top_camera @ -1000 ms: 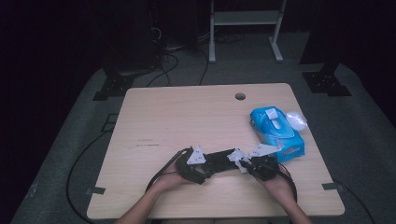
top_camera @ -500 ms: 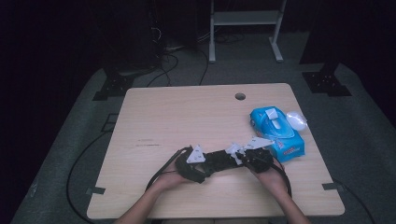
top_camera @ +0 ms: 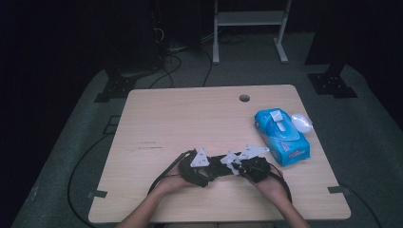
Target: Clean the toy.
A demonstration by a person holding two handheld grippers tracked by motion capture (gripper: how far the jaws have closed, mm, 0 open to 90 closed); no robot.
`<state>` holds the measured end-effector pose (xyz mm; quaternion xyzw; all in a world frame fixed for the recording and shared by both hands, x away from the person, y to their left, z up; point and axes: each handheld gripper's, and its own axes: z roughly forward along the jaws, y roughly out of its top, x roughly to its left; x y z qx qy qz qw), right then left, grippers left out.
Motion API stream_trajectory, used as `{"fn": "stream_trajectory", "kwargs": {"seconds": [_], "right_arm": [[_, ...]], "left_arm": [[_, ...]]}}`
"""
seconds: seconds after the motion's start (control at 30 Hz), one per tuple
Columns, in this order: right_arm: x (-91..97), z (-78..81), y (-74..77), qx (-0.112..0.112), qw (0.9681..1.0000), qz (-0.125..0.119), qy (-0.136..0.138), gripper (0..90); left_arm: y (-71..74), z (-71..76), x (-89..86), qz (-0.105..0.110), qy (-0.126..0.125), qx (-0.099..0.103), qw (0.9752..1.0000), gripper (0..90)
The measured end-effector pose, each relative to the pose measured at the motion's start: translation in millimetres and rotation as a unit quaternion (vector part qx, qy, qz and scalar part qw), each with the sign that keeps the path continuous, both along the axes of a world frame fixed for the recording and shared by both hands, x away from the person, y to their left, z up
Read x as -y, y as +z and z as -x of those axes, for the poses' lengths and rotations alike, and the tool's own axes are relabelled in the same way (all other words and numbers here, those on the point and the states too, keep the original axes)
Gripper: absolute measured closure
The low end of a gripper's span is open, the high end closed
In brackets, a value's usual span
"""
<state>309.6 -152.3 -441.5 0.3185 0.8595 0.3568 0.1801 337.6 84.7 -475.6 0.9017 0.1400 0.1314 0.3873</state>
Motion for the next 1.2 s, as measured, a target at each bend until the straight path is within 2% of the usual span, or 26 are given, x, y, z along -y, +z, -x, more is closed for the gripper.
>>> {"fn": "stream_trajectory", "kwargs": {"seconds": [0.07, 0.17, 0.2, 0.27, 0.33, 0.4, 0.47, 0.57, 0.63, 0.7, 0.77, 0.87, 0.97, 1.07, 1.13, 1.2], "right_arm": [[8.0, -4.7, -0.1, 0.003, 0.9997, -0.004, -0.024, 83.3], [25.1, -14.2, 0.1, -0.004, 0.9974, -0.026, -0.067, 83.4], [28.1, -17.1, -0.3, -0.009, 0.9967, -0.035, -0.072, 83.4], [24.4, -17.9, -0.5, -0.002, 0.9967, -0.032, -0.074, 83.4], [14.7, -16.1, 0.3, -0.001, 0.9979, -0.031, -0.057, 83.4], [3.2, -14.0, 0.4, 0.009, 0.9992, -0.013, -0.038, 83.4], [-1.2, -13.9, 1.2, 0.02, 0.9992, 0.001, -0.035, 83.4], [1.3, -14.2, 1.5, 0.003, 0.999, -0.015, -0.041, 83.4], [-4.7, -10.0, 0.3, -0.008, 0.9994, -0.027, -0.018, 83.4], [-18.9, -4.6, -2.9, -0.008, 0.9996, -0.023, 0.015, 83.4], [-33.3, -1.1, -5.0, -0.011, 0.9986, -0.031, 0.041, 83.4], [-50.1, -0.6, -5.2, -0.016, 0.9973, -0.037, 0.061, 83.4], [-56.5, -4.7, -5.9, -0.028, 0.9956, -0.048, 0.075, 83.3], [-56.0, -9.5, -6.4, -0.041, 0.9943, -0.054, 0.082, 83.4], [-51.3, -13.1, -5.0, -0.035, 0.9953, -0.057, 0.07, 83.4], [-47.1, -16.3, -3.7, -0.039, 0.9958, -0.06, 0.057, 83.4]], "left_arm": [[0.4, -1.0, -2.0, 0.003, -0.001, 0.0, 1.0, 26.1], [0.2, -2.0, -1.0, 0.008, 0.0, -0.002, 1.0, 26.2], [0.4, -2.4, -0.2, 0.008, 0.002, -0.001, 1.0, 26.1], [0.6, -3.0, 0.1, 0.006, 0.004, 0.001, 1.0, 26.2], [0.5, -2.0, 0.6, 0.006, 0.003, 0.002, 1.0, 26.2], [0.5, -1.0, 0.9, 0.004, 0.0, 0.003, 1.0, 26.2], [1.1, -1.0, 0.1, 0.007, 0.001, 0.004, 1.0, 26.2], [2.3, -0.5, 0.4, 0.01, 0.0, 0.005, 0.9999, 26.3], [2.3, -0.1, 1.5, 0.011, -0.001, 0.004, 0.9999, 26.3], [2.7, 0.3, 2.7, 0.007, -0.004, 0.008, 0.9999, 26.3], [3.4, 1.3, 2.8, 0.009, -0.004, 0.01, 0.9999, 26.3], [3.9, 2.1, 2.1, 0.004, -0.005, 0.014, 0.9999, 26.4], [3.8, 1.9, 2.0, 0.002, -0.006, 0.016, 0.9999, 26.4], [3.4, 1.8, 1.8, 0.008, -0.005, 0.013, 0.9999, 26.5], [4.1, 1.7, 2.0, 0.009, -0.004, 0.015, 0.9998, 26.5], [4.4, 1.3, 2.3, 0.009, -0.005, 0.014, 0.9998, 26.6]]}}
